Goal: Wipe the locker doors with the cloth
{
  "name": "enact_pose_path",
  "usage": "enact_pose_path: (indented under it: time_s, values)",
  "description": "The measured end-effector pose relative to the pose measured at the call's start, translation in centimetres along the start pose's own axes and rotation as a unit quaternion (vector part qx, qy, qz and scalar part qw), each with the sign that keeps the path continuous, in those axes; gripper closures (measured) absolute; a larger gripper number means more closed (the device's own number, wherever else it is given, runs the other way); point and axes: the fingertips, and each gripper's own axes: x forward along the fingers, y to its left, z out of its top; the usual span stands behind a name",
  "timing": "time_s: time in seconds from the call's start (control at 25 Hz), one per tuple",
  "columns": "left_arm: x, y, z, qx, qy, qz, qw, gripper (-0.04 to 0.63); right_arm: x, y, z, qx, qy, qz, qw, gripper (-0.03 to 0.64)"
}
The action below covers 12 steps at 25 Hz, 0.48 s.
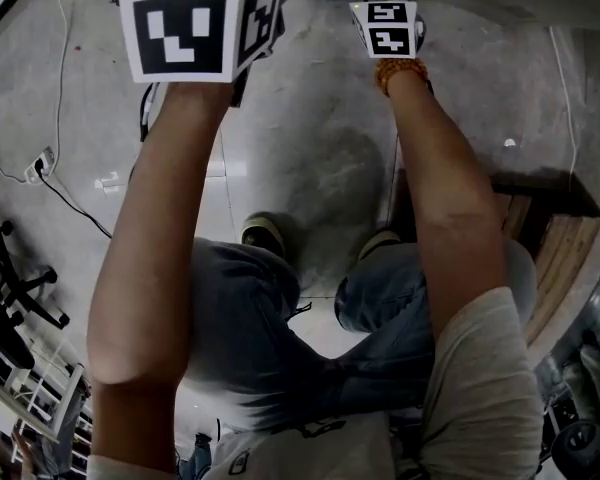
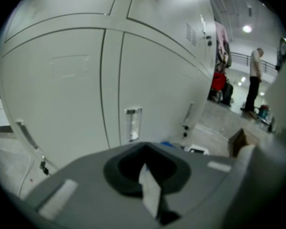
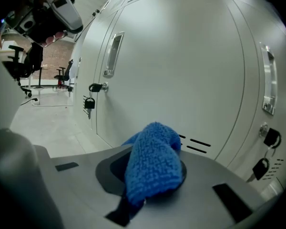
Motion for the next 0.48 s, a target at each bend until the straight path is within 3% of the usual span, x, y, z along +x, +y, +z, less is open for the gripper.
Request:
enact_pose_path:
  time_s: [0.24,0.48]
  values:
    - [0.1,-0.6,0.2,0.005,-0.003,-0.006,1.0000,0.592,-1.2,-3.2,-1.0,-0.005,0.024,-0.023,0.999,0.584]
    - [0.1,-1.9,0.3,0.014,-0.005,-0.018,0.9997,0.592,-3.7,-5.6,2.0,0.000,0.015,-0.034,0.999,0.584]
